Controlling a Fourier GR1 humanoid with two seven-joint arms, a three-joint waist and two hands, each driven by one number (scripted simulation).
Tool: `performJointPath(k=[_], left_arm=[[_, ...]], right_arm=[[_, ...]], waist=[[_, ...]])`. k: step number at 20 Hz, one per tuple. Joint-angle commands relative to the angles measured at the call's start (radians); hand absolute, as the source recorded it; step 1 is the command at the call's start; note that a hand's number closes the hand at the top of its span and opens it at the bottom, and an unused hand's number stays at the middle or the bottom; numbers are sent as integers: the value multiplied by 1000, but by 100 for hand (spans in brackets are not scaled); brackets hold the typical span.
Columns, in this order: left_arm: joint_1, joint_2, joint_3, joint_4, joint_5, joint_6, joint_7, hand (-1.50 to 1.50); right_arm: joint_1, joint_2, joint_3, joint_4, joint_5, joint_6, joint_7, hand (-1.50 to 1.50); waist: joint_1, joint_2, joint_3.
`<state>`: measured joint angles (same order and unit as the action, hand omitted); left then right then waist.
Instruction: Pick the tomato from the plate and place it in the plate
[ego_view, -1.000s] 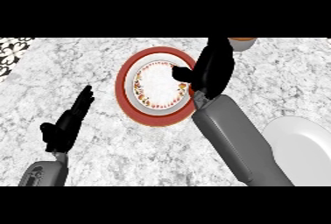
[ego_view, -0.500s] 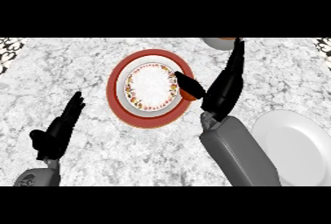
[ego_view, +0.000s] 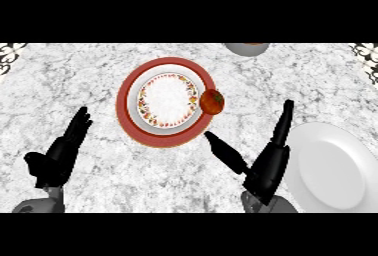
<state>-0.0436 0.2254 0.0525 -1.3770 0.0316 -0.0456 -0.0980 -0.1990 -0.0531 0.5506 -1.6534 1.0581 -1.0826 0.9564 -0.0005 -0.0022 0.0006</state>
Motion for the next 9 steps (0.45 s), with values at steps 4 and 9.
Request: performJointPath(k=[4,9], left_arm=[[-18,-26,0,11,-28,11,11,0],[-32,-25,14,54,-36,-6,-34,0]], right_arm=[[166,-136,75,-75,-182,-95,-151,-150],[248,-135,125,15,-206,-240,-291,-150]], waist=[[0,2,0],[0,3,0]])
